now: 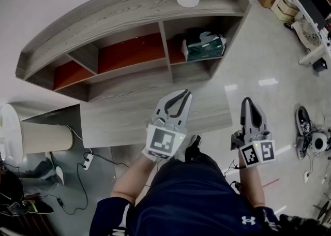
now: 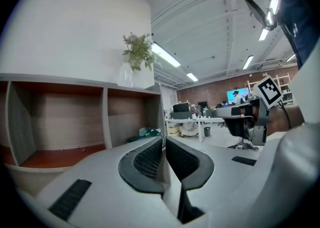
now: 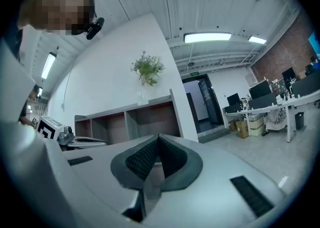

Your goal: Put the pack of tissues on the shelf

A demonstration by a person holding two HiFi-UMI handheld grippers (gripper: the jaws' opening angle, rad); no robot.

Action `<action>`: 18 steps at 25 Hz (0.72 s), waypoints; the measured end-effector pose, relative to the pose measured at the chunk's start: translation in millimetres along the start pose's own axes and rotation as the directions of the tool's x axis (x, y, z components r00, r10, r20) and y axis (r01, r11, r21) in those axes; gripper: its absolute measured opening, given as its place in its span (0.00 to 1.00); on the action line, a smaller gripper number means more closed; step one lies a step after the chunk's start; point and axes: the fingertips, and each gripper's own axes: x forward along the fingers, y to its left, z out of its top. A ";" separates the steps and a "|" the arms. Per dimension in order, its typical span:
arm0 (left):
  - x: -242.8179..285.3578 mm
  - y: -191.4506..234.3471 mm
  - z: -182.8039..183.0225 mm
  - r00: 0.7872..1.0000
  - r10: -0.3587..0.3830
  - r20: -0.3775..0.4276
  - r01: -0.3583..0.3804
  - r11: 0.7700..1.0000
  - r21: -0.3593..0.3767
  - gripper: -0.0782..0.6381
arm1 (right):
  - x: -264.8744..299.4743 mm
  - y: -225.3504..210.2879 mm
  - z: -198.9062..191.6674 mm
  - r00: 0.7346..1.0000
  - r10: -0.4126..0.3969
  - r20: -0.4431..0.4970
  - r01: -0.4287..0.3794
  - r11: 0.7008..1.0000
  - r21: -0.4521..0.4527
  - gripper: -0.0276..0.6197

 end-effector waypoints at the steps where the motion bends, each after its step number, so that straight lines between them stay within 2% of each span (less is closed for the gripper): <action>1: -5.3 0.7 2.5 1.000 0.005 0.011 -0.005 1.000 -0.002 0.16 | -2.0 4.5 2.1 1.000 0.001 0.005 -0.001 1.000 -0.011 0.06; 5: -20.6 2.8 14.5 0.998 0.013 0.061 -0.014 1.000 0.013 0.16 | -7.0 19.9 10.7 0.999 0.006 0.032 -0.004 0.998 -0.056 0.06; 11: -40.8 4.4 35.3 0.985 0.026 0.168 -0.040 0.996 0.081 0.16 | -21.8 29.3 16.1 0.999 -0.013 0.052 0.017 0.997 -0.079 0.06; 15: -50.9 7.9 43.9 0.978 0.055 0.203 -0.059 0.998 0.014 0.16 | -31.8 30.5 23.1 0.998 -0.029 0.063 0.034 0.995 -0.089 0.06; 18: -52.0 10.6 46.7 0.977 0.059 0.203 -0.061 0.998 0.006 0.16 | -34.8 29.4 26.6 0.997 -0.039 0.073 0.047 0.994 -0.098 0.06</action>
